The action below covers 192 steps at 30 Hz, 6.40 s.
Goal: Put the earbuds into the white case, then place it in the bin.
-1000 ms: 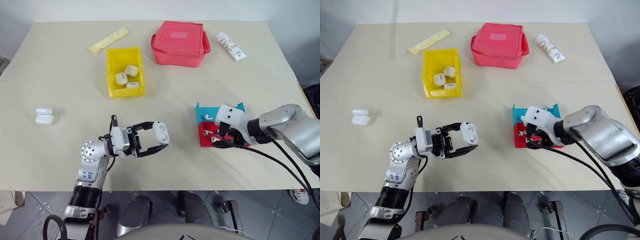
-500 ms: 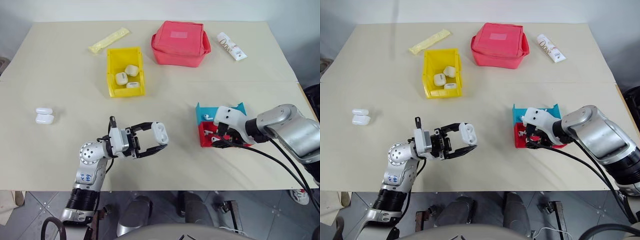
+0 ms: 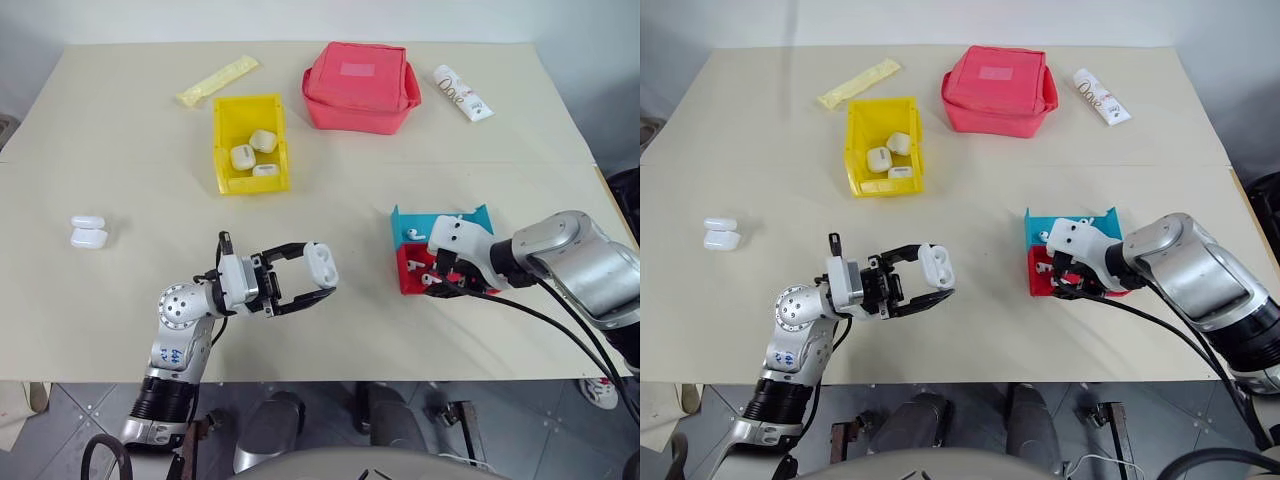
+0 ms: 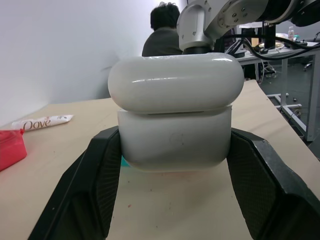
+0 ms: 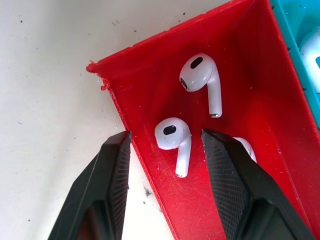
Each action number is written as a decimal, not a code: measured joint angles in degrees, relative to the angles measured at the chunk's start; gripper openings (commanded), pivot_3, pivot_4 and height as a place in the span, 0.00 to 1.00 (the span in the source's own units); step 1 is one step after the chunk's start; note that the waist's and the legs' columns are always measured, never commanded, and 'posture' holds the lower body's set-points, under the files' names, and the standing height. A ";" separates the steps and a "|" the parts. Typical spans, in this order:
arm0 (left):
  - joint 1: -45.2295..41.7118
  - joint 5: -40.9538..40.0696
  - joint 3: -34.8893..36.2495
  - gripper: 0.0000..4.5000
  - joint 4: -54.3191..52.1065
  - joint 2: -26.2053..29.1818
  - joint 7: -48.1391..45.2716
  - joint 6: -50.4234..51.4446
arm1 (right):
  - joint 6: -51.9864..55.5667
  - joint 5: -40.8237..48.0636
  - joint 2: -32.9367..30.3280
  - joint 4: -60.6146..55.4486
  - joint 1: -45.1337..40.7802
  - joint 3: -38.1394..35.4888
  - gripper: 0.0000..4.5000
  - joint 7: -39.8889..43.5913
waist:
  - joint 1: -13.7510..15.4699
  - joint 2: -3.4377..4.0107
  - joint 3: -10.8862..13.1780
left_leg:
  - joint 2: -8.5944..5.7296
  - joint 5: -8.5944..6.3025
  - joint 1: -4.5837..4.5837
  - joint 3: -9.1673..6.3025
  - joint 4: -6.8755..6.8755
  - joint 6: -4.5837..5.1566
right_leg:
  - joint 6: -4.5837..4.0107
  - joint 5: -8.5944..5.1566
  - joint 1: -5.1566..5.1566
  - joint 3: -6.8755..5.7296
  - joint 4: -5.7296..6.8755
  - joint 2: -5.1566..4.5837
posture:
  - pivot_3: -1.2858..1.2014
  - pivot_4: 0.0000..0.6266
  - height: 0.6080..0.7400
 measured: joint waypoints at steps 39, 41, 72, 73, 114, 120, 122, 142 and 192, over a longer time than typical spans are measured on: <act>-10.54 -5.10 -0.97 0.62 14.84 -5.82 -11.48 -1.58 | -13.33 31.75 19.50 -17.78 17.29 -41.56 0.11 -3.00 | -0.13 -0.08 -0.01 | 0.04 0.01 0.03 -0.04 -0.03 0.02 | 0.03 0.04 0.04 0.01 -0.02 -0.01 | 0.52 0.24 1.00; -12.31 -6.12 -1.10 0.62 16.01 -7.23 -13.78 -1.07 | -14.55 33.60 22.06 -17.73 16.94 -40.22 0.11 -3.39 | -0.16 -0.07 0.00 | 0.02 0.02 0.01 -0.05 -0.03 0.03 | 0.03 0.04 0.02 0.00 -0.01 0.00 | 0.52 0.24 1.00; -18.35 -9.18 -0.41 0.62 18.06 -10.25 -23.14 5.85 | -34.86 24.54 29.34 -6.67 16.18 -24.87 0.11 -0.76 | -1.36 -0.07 -0.01 | -0.06 0.03 0.01 -0.09 -0.02 0.05 | 0.03 0.04 0.03 -0.01 0.02 0.07 | 0.52 0.24 1.00; -18.45 -9.00 -0.41 0.62 18.32 -10.51 -23.15 5.79 | -34.80 24.60 28.87 -6.69 16.17 -24.95 0.11 -0.73 | -1.37 -0.07 -0.01 | -0.06 0.03 0.01 -0.09 -0.02 0.05 | 0.03 0.04 0.03 -0.01 0.01 0.07 | 0.52 0.24 1.00; -20.81 -6.77 -0.42 0.62 26.63 -12.98 -24.92 -1.36 | -31.15 25.12 20.47 -6.72 13.39 -24.78 0.11 1.05 | -1.36 -0.07 -0.01 | -0.05 0.03 -0.01 -0.09 -0.02 0.05 | 0.03 0.04 0.02 -0.01 -0.01 0.04 | 0.52 0.24 1.00; -21.50 -6.73 -0.42 0.62 27.00 -13.03 -24.98 -1.85 | -31.19 25.02 20.21 -6.71 12.86 -24.59 0.11 1.08 | -1.36 -0.07 -0.01 | -0.05 0.03 -0.01 -0.08 -0.01 0.05 | 0.04 0.04 0.02 -0.01 0.00 0.04 | 0.52 0.24 1.00; -21.50 -6.74 -0.41 0.62 27.07 -13.17 -24.97 -1.85 | -31.21 24.94 20.21 -6.71 12.96 -24.44 0.11 1.08 | -1.35 -0.07 -0.01 | -0.05 0.03 -0.01 -0.08 -0.01 0.05 | 0.04 0.04 0.02 -0.01 0.00 0.03 | 0.52 0.24 1.00; -20.30 -6.84 -0.33 0.62 24.96 -13.69 -24.75 3.35 | -33.23 25.11 23.76 -6.00 17.37 -25.45 0.11 1.04 | -1.34 -0.07 -0.01 | -0.06 0.04 -0.01 -0.09 0.00 0.06 | 0.04 0.04 0.03 -0.01 0.01 0.05 | 0.52 0.24 1.00; -19.46 -6.93 7.61 0.62 28.90 -6.19 -23.70 0.56 | -24.54 24.55 14.32 -14.81 45.75 -57.21 0.96 -8.89 | -0.20 -0.04 -0.02 | -0.05 0.04 -0.02 -0.04 0.02 0.07 | 0.05 0.05 0.02 0.04 0.02 0.05 | 0.52 0.24 1.00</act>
